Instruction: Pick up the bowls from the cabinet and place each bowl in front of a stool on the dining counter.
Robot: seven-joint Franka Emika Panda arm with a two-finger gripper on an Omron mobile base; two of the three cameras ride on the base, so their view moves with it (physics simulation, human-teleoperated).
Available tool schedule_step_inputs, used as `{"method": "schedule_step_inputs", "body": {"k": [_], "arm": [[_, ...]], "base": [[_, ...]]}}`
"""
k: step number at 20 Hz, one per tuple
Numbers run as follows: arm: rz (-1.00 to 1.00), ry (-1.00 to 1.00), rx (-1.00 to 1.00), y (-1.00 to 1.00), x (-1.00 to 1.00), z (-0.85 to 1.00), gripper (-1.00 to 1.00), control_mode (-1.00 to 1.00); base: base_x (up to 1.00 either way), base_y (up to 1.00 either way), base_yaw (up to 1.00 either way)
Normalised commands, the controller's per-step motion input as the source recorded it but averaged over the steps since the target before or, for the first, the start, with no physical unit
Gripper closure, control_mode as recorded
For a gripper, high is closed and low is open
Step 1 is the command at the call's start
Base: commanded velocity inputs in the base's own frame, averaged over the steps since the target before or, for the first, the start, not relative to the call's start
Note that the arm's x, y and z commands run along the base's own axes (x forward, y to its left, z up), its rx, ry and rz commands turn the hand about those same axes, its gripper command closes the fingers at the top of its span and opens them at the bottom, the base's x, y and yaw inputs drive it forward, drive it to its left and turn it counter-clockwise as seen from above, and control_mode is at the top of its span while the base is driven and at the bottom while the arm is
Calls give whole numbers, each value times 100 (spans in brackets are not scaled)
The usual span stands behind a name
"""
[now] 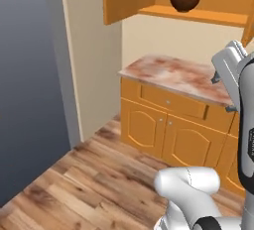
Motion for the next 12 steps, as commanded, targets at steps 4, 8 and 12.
{"method": "schedule_step_inputs", "body": {"k": [4,8,12], "arm": [[0,0,0,0,0,0,-100,100],[0,0,0,0,0,0,-100,100],[0,0,0,0,0,0,-100,100]], "base": [[100,56,-41],[91,48,-48],[72,46,-56]]}}
